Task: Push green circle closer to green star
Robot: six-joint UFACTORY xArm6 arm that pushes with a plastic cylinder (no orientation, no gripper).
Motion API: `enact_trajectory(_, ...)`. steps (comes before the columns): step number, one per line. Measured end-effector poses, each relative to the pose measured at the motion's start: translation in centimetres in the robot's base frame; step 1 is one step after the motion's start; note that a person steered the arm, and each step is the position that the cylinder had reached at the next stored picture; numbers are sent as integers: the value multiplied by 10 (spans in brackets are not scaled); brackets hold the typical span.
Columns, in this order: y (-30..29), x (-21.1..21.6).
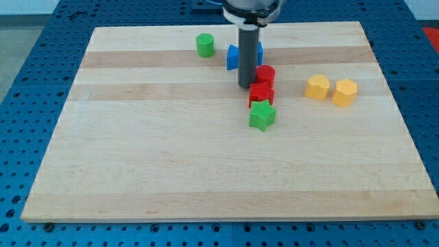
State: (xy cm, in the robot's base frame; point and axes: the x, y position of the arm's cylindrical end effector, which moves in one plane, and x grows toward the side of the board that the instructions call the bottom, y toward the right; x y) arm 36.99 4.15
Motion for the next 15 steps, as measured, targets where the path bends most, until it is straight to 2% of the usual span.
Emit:
enact_trajectory(1,-1,0)
enact_trajectory(2,-31,-9)
enact_trajectory(4,-123,-81)
enact_trajectory(5,-137,-84)
enact_trajectory(6,-138,-112)
enact_trajectory(7,-151,-175)
enact_trajectory(8,-116,-176)
enact_trajectory(10,-107,-130)
enact_trajectory(12,-62,-162)
enact_trajectory(13,-81,-134)
enact_trajectory(15,-83,-78)
